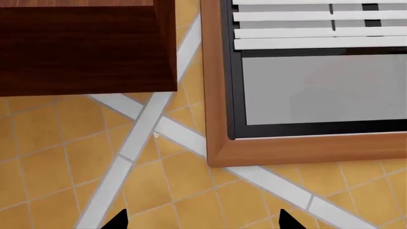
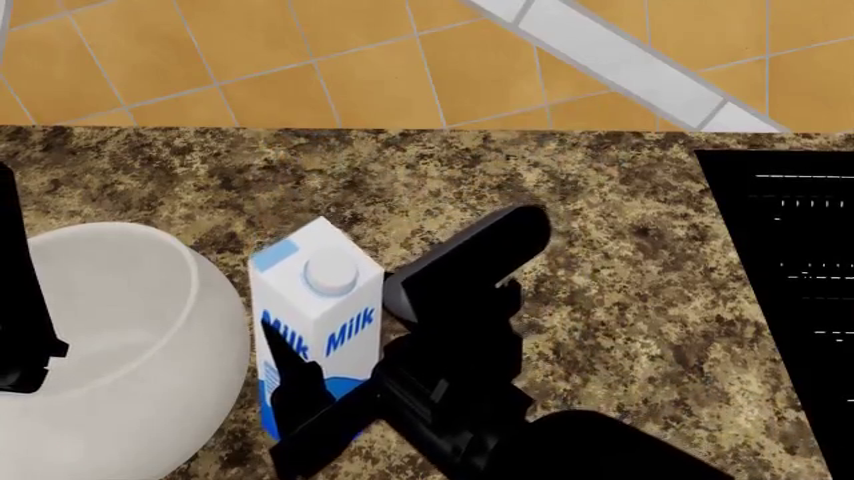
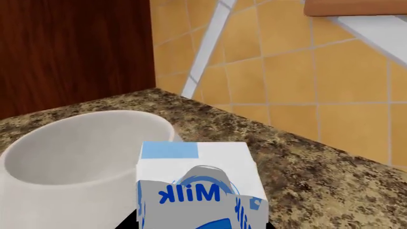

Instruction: Place the eggs and milk next to the bowl.

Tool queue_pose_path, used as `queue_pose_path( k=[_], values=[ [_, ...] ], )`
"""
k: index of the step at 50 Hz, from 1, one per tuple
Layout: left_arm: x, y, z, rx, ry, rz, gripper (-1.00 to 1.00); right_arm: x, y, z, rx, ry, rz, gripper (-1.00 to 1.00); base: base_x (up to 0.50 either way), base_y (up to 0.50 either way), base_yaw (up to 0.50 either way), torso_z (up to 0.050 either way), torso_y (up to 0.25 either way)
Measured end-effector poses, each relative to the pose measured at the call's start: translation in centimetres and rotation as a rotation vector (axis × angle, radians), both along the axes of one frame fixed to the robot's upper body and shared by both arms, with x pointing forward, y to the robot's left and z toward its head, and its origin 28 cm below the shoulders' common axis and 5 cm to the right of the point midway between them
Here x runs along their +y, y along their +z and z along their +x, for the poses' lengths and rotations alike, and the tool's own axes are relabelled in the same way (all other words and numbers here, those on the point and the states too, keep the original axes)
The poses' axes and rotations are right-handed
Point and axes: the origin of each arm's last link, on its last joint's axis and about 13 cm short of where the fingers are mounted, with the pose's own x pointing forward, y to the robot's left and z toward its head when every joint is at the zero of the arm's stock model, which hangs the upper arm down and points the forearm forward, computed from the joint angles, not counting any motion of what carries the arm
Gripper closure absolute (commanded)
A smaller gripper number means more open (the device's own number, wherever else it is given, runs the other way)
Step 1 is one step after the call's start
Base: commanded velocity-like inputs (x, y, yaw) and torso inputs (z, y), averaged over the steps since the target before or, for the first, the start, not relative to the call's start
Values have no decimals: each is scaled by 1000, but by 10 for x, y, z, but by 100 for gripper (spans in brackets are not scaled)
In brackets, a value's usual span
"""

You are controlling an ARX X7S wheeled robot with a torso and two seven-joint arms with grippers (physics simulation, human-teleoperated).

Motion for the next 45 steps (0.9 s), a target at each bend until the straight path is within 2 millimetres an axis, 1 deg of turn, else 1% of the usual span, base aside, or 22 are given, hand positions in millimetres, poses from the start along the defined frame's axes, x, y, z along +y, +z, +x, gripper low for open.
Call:
queue_pose_path(
  k=[16, 40, 41, 45],
  values=[
    [1, -1, 0, 1, 2, -2, -100, 3, -9, 1, 21, 19, -14, 100, 0, 0, 0, 0, 1],
    [-1, -1, 0, 0, -1, -2, -100, 4, -12, 5, 8, 24, -6, 100, 0, 0, 0, 0, 0],
    [-1, -1, 0, 0, -1, -2, -100, 4, -12, 5, 8, 24, -6, -100, 0, 0, 0, 0, 0],
    [-1, 0, 0, 0, -2, -2, -100, 5, -15, 4, 11, 32, -17, -100, 0, 0, 0, 0, 0]
  ],
)
